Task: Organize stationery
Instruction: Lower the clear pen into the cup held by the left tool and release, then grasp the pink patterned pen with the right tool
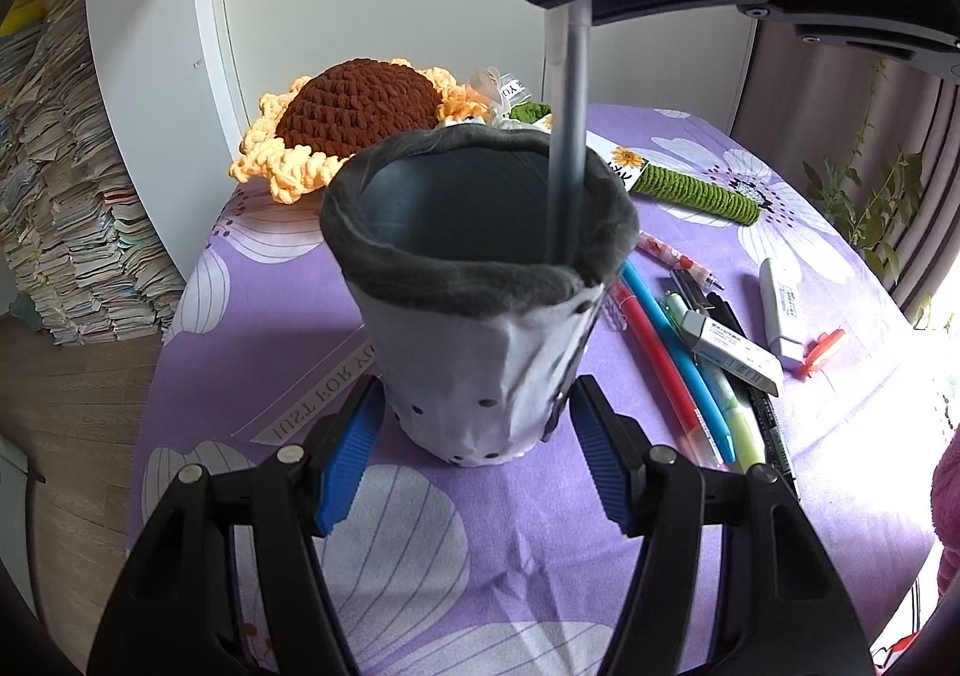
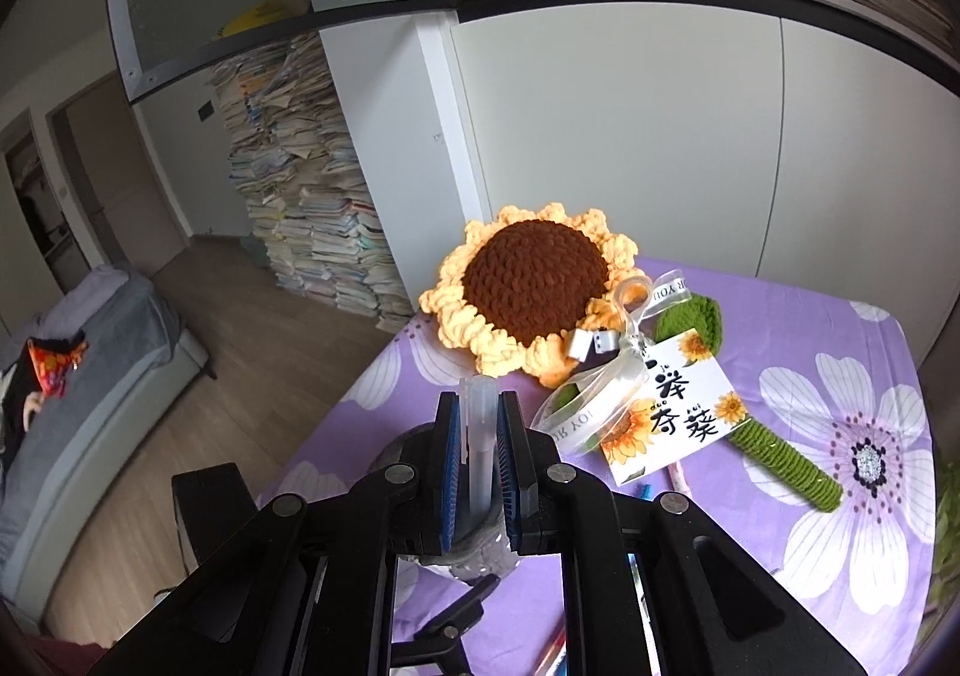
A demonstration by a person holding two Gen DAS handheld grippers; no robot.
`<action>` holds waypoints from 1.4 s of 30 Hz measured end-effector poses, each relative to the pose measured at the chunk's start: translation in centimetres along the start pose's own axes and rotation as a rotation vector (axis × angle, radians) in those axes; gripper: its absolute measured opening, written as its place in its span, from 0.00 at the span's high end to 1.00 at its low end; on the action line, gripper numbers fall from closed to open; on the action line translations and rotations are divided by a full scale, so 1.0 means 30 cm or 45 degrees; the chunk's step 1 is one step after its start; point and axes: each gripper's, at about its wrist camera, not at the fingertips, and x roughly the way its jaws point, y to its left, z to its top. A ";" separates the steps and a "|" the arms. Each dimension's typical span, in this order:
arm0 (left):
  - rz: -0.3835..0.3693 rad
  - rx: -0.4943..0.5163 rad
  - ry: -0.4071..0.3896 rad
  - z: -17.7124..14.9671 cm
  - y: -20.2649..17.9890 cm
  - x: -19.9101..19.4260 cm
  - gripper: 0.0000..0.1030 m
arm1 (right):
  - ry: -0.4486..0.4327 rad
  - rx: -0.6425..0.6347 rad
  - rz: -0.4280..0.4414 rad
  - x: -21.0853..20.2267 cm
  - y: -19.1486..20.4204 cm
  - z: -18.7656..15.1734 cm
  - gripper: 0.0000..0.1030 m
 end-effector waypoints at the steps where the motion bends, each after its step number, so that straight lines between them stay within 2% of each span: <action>1: -0.003 -0.004 -0.008 0.001 0.003 -0.004 0.38 | 0.006 0.004 0.000 0.004 -0.002 -0.005 0.87; 8: -0.042 -0.025 -0.085 0.007 0.010 -0.047 0.37 | 0.042 0.010 -0.007 0.026 0.001 -0.024 0.87; 15: -0.023 -0.017 -0.058 0.009 0.007 -0.027 0.41 | 0.068 0.035 0.011 0.030 -0.011 -0.040 0.87; 20: -0.021 -0.016 -0.058 0.007 0.010 -0.026 0.41 | 0.054 0.073 0.023 -0.019 -0.044 -0.049 0.87; 25: -0.019 -0.014 -0.059 0.007 0.008 -0.027 0.41 | 0.022 0.158 -0.060 -0.089 -0.141 -0.095 0.87; 31: -0.011 -0.008 -0.059 0.004 0.007 -0.028 0.41 | 0.208 0.226 -0.241 -0.025 -0.260 -0.200 0.87; 35: -0.010 -0.008 -0.059 0.003 0.008 -0.028 0.41 | 0.307 0.213 -0.348 0.050 -0.329 -0.224 0.87; 42: -0.010 -0.008 -0.047 0.003 0.012 -0.021 0.40 | 0.446 0.084 -0.350 0.207 -0.362 -0.190 0.87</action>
